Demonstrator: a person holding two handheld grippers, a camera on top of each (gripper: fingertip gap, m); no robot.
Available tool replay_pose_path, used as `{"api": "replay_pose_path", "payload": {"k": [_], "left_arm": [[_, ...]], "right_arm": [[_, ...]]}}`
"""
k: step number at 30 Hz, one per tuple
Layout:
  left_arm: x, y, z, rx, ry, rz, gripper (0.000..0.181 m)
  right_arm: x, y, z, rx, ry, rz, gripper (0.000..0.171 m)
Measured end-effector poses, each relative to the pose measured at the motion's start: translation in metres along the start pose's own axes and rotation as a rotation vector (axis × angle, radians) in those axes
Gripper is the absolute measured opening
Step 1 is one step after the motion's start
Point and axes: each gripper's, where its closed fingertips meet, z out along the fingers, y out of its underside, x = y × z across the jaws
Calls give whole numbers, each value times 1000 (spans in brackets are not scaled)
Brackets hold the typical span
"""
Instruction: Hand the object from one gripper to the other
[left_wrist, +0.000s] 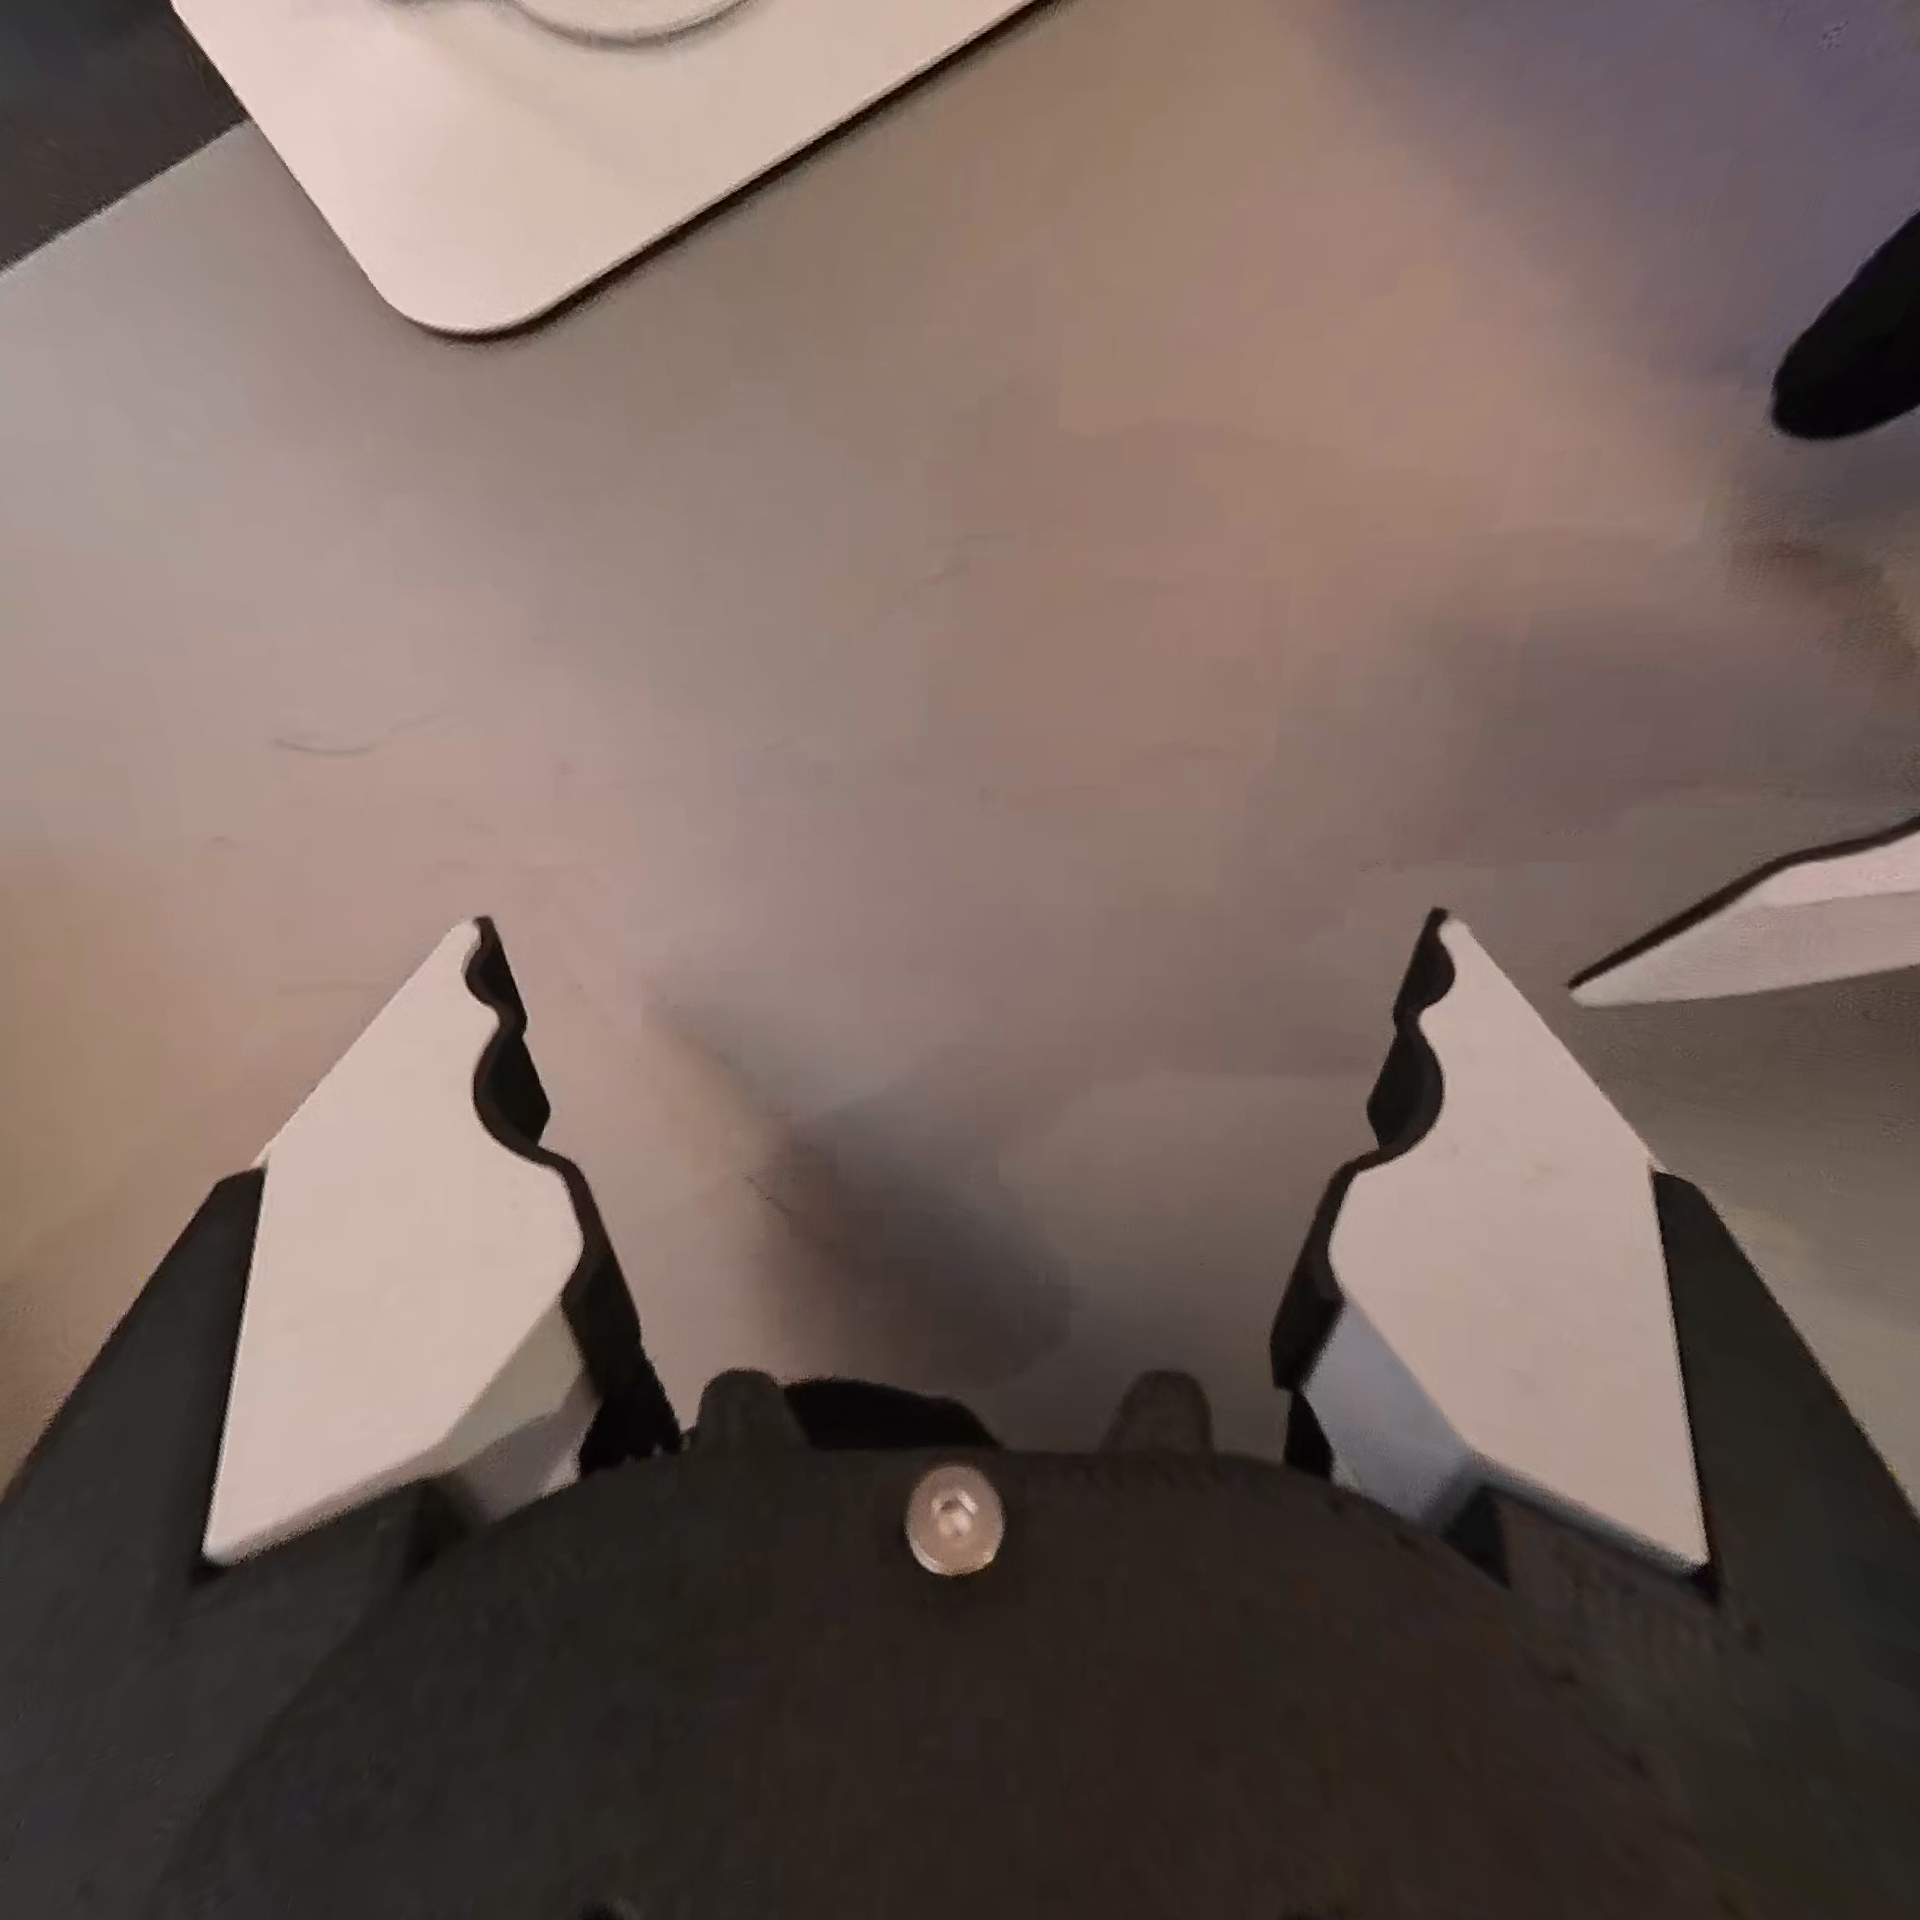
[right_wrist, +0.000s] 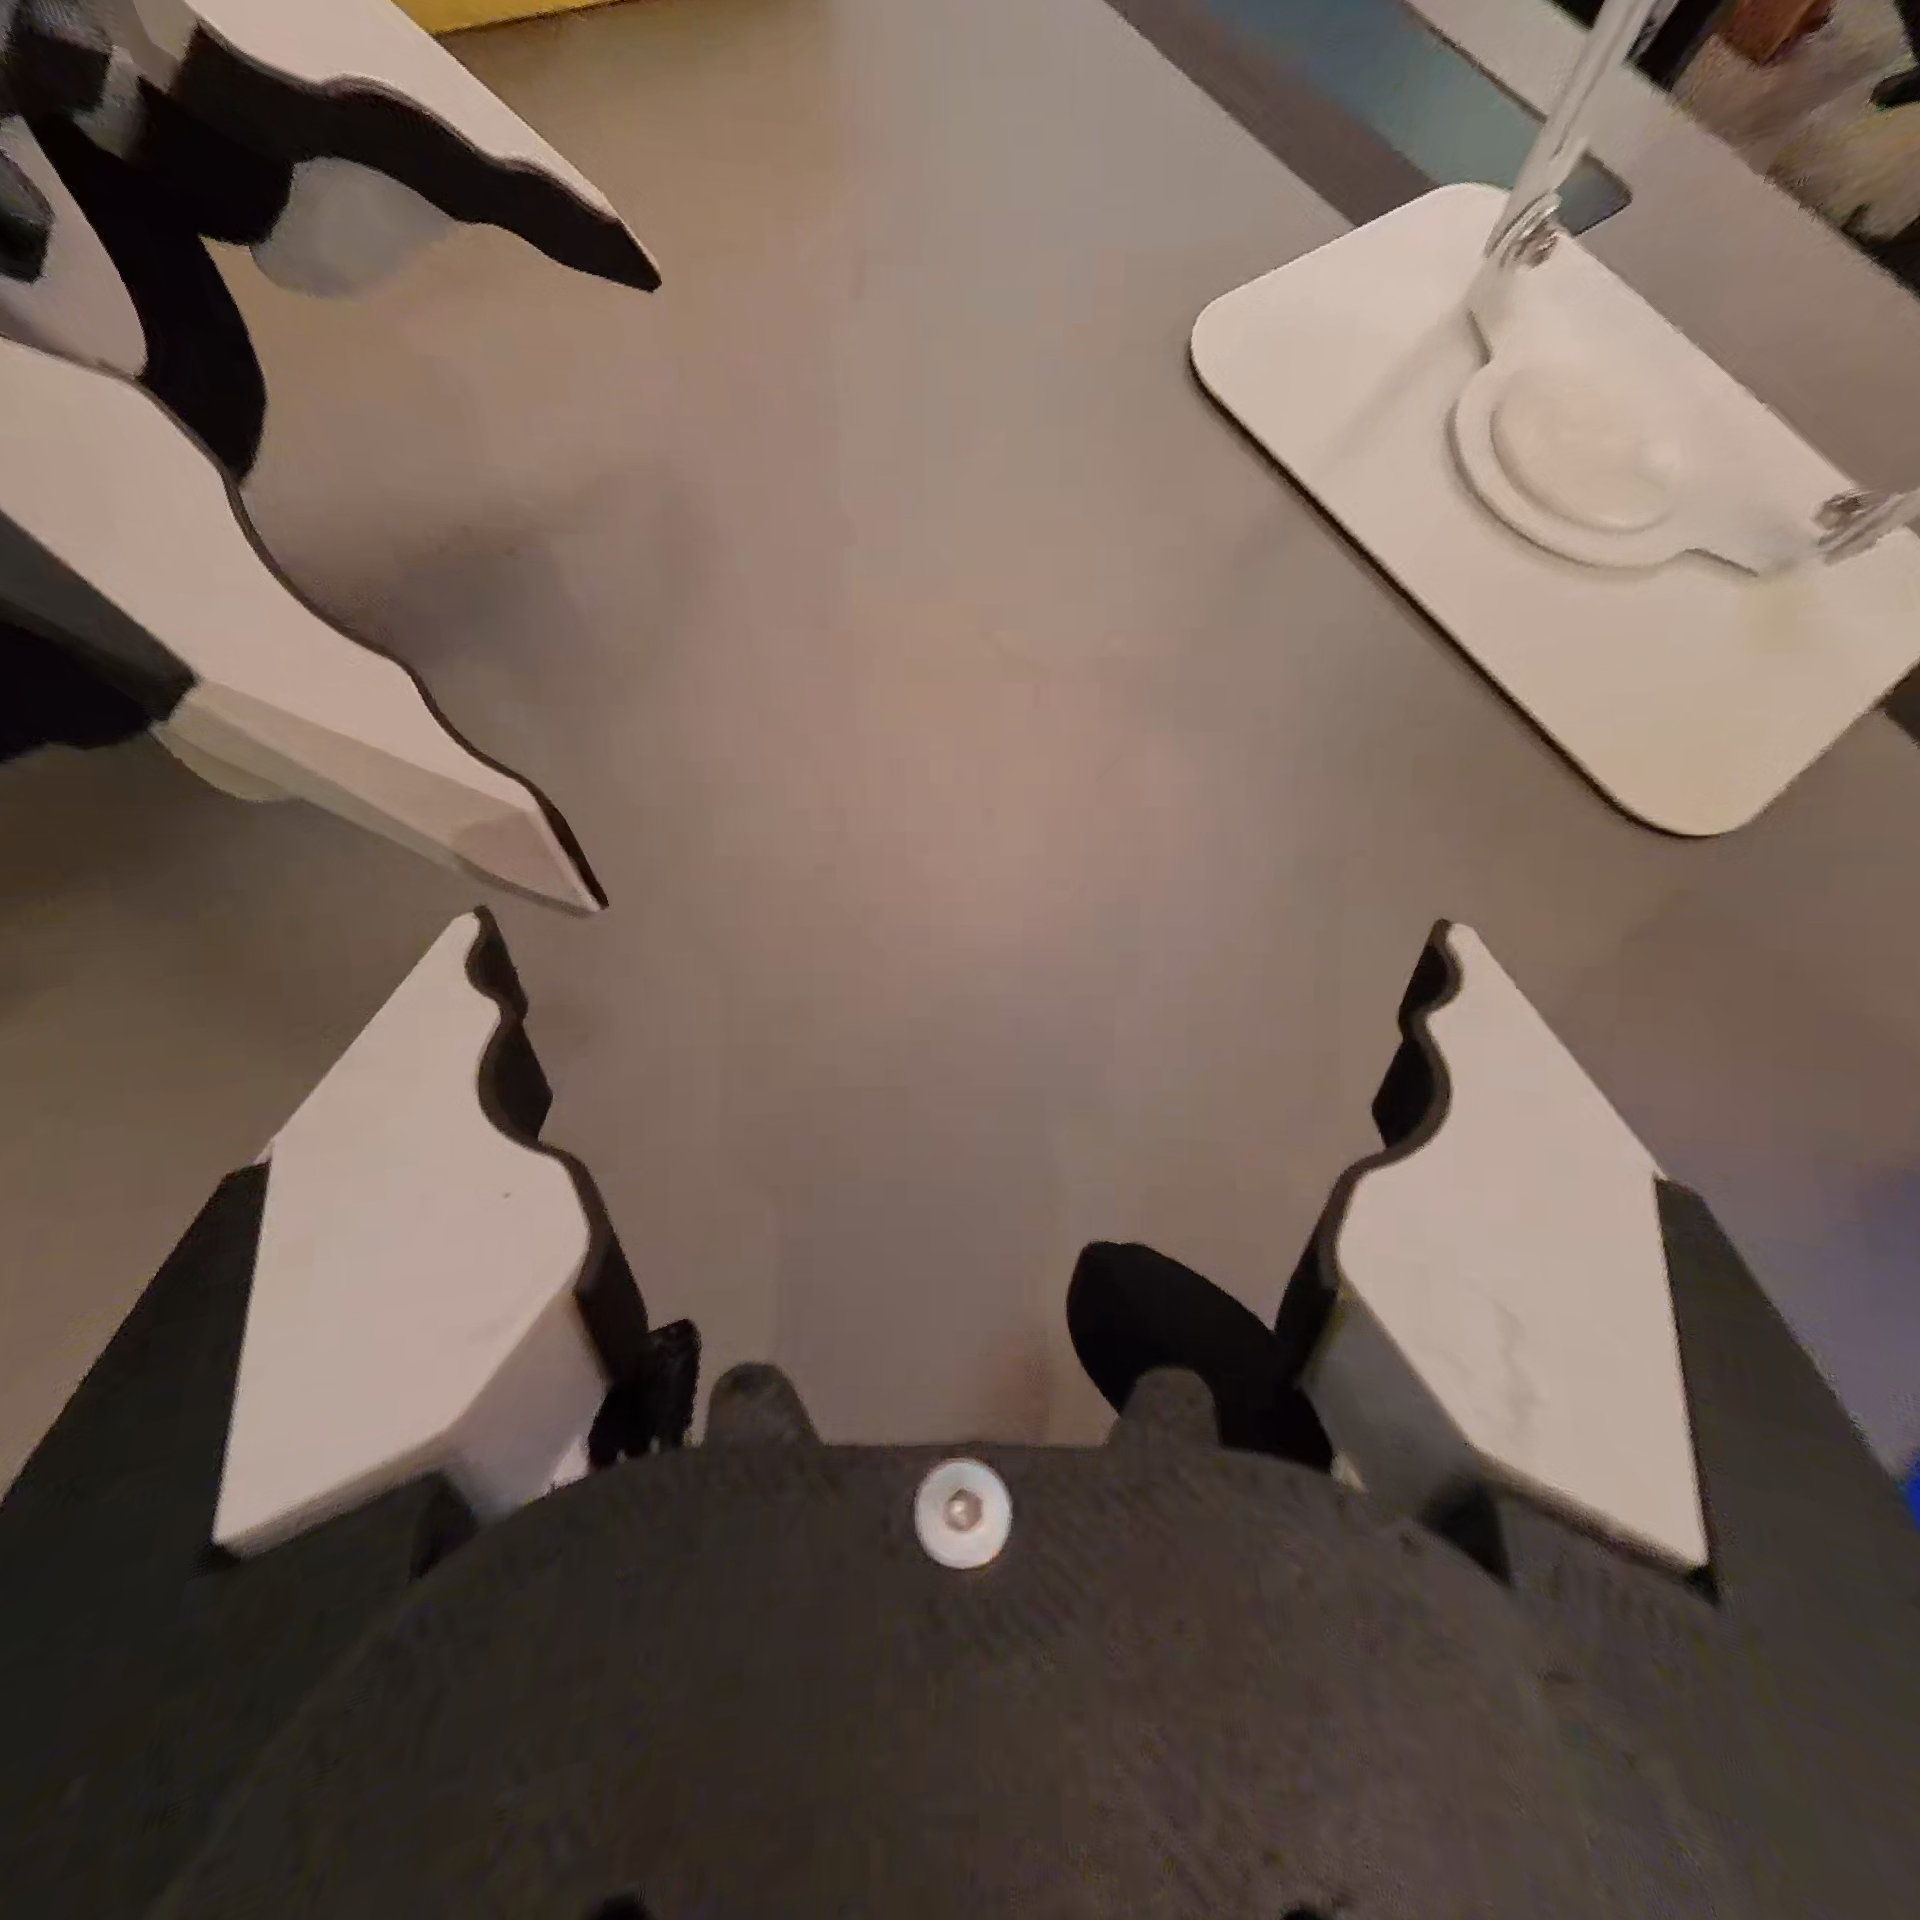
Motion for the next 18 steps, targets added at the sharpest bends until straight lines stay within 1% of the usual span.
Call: {"api": "replay_pose_path", "payload": {"k": [2,8,10,15,16,17,18], "left_arm": [[-3,6,6,-15,-1,-6,158],[-10,16,18,-38,-19,9,158],[-17,12,19,-24,-53,14,158],[-19,13,21,-32,-23,7,156],[-19,11,21,-18,-32,1,150],[-24,11,21,-19,-62,-24,148],[-25,12,21,-27,-67,-45,149]], "right_arm": [[-4,1,11,-1,-33,37,159],[1,17,34,-59,2,22,159],[4,18,37,-62,34,9,148],[2,20,40,-76,32,8,137],[4,21,41,-85,36,13,132],[6,21,41,-88,43,26,125],[6,22,41,-98,35,37,125]]}}
